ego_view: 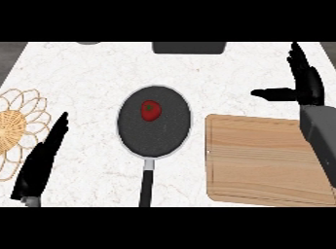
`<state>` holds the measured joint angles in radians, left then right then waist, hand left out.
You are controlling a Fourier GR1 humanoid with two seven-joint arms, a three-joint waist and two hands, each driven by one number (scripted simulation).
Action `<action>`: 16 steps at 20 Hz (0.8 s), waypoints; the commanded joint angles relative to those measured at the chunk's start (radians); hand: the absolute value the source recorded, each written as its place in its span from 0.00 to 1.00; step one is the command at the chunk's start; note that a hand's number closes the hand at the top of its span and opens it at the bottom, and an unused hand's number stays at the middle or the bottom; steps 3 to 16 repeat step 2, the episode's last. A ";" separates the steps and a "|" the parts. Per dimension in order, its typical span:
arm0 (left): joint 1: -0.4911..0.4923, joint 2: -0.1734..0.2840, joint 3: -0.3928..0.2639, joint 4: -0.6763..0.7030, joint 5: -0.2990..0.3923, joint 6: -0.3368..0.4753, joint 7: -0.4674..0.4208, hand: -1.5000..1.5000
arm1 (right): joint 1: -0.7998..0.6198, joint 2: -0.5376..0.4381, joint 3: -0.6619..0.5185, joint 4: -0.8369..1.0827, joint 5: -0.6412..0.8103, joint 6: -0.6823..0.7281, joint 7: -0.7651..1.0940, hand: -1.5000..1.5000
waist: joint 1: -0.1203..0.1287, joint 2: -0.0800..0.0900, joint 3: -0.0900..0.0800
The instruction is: Pick the tomato from the cutting board and place it in the pan
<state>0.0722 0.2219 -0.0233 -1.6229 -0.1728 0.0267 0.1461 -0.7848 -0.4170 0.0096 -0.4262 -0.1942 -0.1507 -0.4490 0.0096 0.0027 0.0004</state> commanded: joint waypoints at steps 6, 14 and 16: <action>-0.020 0.009 0.019 -0.026 0.006 -0.023 0.046 0.50 | 0.058 -0.098 -0.032 0.026 0.007 0.128 -0.057 0.00 | -0.001 0.000 0.000; -0.020 0.009 0.019 -0.026 0.006 -0.023 0.046 0.50 | 0.058 -0.098 -0.032 0.026 0.007 0.128 -0.057 0.00 | -0.001 0.000 0.000; -0.020 0.009 0.019 -0.026 0.006 -0.023 0.046 0.50 | 0.058 -0.098 -0.032 0.026 0.007 0.128 -0.057 0.00 | -0.001 0.000 0.000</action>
